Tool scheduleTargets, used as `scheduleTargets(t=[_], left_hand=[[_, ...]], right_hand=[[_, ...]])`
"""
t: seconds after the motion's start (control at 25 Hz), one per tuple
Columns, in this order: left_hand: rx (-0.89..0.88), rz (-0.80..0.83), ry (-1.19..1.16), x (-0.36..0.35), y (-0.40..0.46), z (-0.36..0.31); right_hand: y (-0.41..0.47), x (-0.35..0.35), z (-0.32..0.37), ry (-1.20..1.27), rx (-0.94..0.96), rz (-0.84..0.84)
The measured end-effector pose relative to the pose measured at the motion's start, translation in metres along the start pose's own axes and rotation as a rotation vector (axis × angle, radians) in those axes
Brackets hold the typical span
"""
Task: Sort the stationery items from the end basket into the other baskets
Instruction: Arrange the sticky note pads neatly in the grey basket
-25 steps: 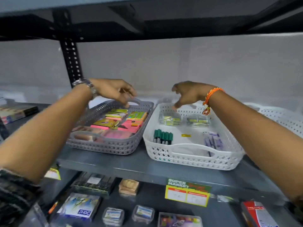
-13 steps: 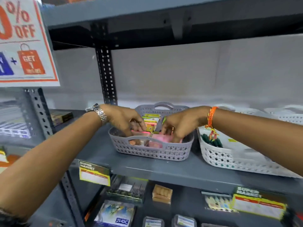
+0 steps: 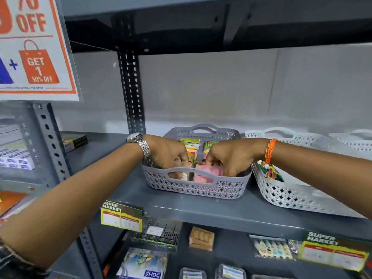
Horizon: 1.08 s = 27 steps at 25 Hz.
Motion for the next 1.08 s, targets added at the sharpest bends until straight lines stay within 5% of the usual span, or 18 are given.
scheduleTargets(t=[0.16, 0.28, 0.4, 0.52, 0.84, 1.08], left_hand=[[0.003, 0.110, -0.197, 0.004, -0.011, 0.014], [-0.013, -0.069, -0.502, 0.034, -0.007, 0.038], [0.095, -0.118, -0.255, 0.038, 0.015, 0.051], [0.174, 0.042, -0.031, 0.012, 0.047, 0.061], [0.204, -0.002, 0.085, 0.004, 0.072, 0.075], [0.199, -0.015, 0.080, 0.007, 0.072, 0.073]], right_hand=[[-0.008, 0.004, -0.006, 0.200, -0.003, 0.144], [-0.009, 0.045, -0.026, 0.540, -0.026, 0.007], [0.013, 0.064, -0.052, 0.193, -0.140, -0.198], [0.038, 0.037, -0.063, -0.126, -0.285, -0.059], [0.055, 0.023, -0.070, -0.097, -0.383, 0.059], [0.058, 0.028, -0.062, -0.116, -0.319, -0.020]])
Point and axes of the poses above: each hand's wrist, its own y-axis towards the middle knuckle, its own x-axis out of the back of the hand, z = x × y, the point moved 8 cm from there along y, towards the middle knuckle, and after that the axes turned 9 degrees about y, right-handed, at the moved point
